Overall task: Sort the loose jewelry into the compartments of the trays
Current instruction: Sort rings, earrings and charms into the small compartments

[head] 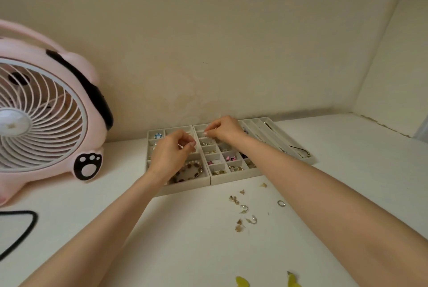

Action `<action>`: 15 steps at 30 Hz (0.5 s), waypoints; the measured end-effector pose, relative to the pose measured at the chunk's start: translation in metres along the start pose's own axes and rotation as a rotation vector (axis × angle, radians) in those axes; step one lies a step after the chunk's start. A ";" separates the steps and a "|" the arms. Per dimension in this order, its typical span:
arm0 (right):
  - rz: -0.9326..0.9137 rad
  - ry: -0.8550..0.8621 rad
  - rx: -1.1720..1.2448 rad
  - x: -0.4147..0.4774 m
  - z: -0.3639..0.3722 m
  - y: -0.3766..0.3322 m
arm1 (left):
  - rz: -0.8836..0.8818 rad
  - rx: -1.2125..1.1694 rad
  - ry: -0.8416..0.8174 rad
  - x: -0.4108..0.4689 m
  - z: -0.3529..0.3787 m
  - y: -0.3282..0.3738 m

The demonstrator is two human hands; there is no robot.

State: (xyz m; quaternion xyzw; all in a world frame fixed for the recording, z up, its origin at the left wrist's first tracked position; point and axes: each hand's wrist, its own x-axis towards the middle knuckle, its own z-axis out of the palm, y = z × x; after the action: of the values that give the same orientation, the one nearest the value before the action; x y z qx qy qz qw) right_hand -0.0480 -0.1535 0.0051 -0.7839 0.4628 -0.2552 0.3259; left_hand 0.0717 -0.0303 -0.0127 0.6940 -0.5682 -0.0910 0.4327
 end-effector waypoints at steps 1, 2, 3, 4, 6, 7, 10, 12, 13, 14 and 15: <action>-0.007 0.011 -0.003 -0.002 -0.004 0.000 | -0.001 0.001 -0.007 0.000 0.000 0.000; -0.015 0.025 -0.001 -0.004 -0.008 -0.001 | -0.002 0.002 -0.013 0.000 0.000 0.001; -0.023 0.037 0.005 -0.008 -0.013 -0.002 | -0.002 0.001 -0.019 0.000 0.001 0.001; -0.033 0.045 0.017 -0.014 -0.018 -0.004 | 0.000 -0.003 -0.024 0.000 0.001 0.002; -0.064 0.041 0.058 -0.032 -0.028 -0.006 | 0.011 -0.009 -0.038 -0.001 0.000 0.003; -0.080 0.027 0.073 -0.043 -0.032 -0.007 | 0.020 -0.012 -0.050 -0.001 0.000 0.005; -0.114 -0.018 0.045 -0.075 -0.040 -0.001 | 0.067 -0.027 -0.116 -0.003 0.002 0.008; -0.135 -0.029 0.005 -0.094 -0.043 0.008 | 0.105 -0.026 -0.154 -0.005 0.004 0.012; -0.143 -0.030 -0.008 -0.101 -0.044 0.013 | 0.120 -0.031 -0.171 -0.006 0.006 0.013; -0.146 -0.027 -0.014 -0.108 -0.045 0.019 | 0.133 -0.038 -0.190 -0.008 0.007 0.015; -0.143 -0.020 -0.022 -0.114 -0.046 0.025 | 0.147 -0.048 -0.213 -0.011 0.008 0.018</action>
State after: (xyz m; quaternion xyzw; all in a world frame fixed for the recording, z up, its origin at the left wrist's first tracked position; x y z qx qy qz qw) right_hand -0.1443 -0.0737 0.0049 -0.8210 0.4052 -0.2649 0.3028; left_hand 0.0509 -0.0247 -0.0090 0.6263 -0.6579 -0.1461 0.3919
